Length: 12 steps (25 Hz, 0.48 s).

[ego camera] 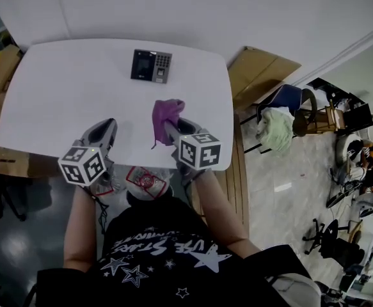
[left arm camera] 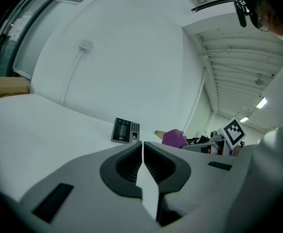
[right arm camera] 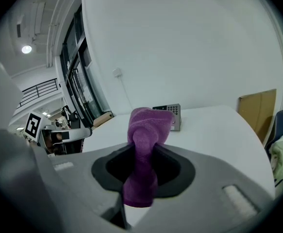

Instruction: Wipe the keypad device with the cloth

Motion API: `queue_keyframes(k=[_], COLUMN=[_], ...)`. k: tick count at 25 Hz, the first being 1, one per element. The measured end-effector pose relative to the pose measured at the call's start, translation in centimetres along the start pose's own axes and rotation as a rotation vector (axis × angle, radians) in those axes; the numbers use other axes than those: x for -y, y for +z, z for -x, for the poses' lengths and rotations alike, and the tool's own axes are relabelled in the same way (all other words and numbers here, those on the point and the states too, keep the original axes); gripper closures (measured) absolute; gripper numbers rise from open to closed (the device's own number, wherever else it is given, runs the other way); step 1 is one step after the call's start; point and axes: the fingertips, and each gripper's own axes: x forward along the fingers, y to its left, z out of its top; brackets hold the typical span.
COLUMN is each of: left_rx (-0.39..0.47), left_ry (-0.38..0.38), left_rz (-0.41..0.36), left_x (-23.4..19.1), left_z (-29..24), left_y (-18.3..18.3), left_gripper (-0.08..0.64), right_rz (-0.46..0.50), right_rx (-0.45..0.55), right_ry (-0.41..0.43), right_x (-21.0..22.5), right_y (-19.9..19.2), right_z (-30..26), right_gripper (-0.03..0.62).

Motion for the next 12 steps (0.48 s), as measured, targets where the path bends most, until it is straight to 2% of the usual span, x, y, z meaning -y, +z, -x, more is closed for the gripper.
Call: queue_keyframes(k=[7,12], left_rx=[-0.016,-0.018], left_ry=[-0.064,-0.068], left_rz=[-0.005,0.001], left_x=[-2.7,-4.4], left_z=[-0.1,-0.9], left_y=[0.5,0.7], left_gripper=[0.541,0.541], right_rz=[0.018,0.029], right_rx=[0.008,0.01], right_ry=[-0.076,-0.092], right_x=[-1.2,-0.7], right_y=[1.0,1.9], right_z=[-1.9,-4.0], right_gripper=[0.494,0.494])
